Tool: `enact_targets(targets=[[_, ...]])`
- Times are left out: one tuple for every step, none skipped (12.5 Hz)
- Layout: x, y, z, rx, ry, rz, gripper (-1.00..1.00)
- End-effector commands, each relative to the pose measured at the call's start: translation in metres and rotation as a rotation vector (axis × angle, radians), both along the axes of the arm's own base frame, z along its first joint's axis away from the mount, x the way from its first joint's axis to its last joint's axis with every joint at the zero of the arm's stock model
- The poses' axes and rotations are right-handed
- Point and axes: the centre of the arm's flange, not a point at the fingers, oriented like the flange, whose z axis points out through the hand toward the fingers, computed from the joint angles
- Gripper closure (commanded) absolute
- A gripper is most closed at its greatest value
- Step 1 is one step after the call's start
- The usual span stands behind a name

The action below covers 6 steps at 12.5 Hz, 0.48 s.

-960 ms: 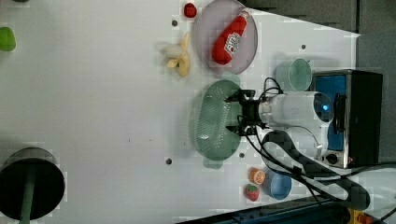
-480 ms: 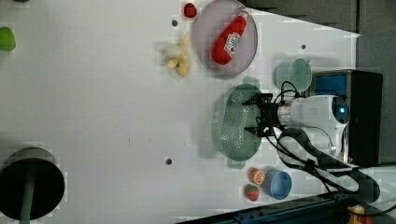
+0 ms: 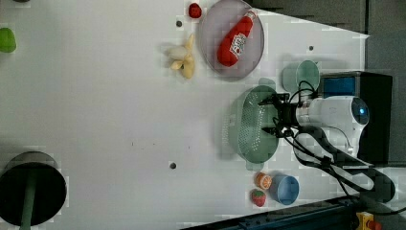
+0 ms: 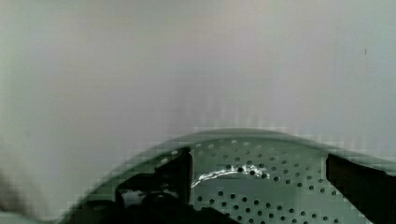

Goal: Drag strainer left to right.

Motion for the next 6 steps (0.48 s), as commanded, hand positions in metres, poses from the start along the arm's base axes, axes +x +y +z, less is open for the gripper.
enact_targets(targets=[[-0.002, -0.036, 0.01, -0.014, -0.006, 0.053, -1.0], [-0.003, -0.045, 0.01, -0.019, -0.005, 0.069, -1.0], [-0.003, -0.051, 0.011, -0.023, -0.006, 0.074, -1.0], [-0.003, -0.052, 0.012, -0.023, -0.008, 0.074, -1.0], [0.001, -0.049, 0.017, -0.022, -0.019, 0.08, -1.0], [0.004, -0.042, 0.023, -0.018, -0.03, 0.091, -1.0]])
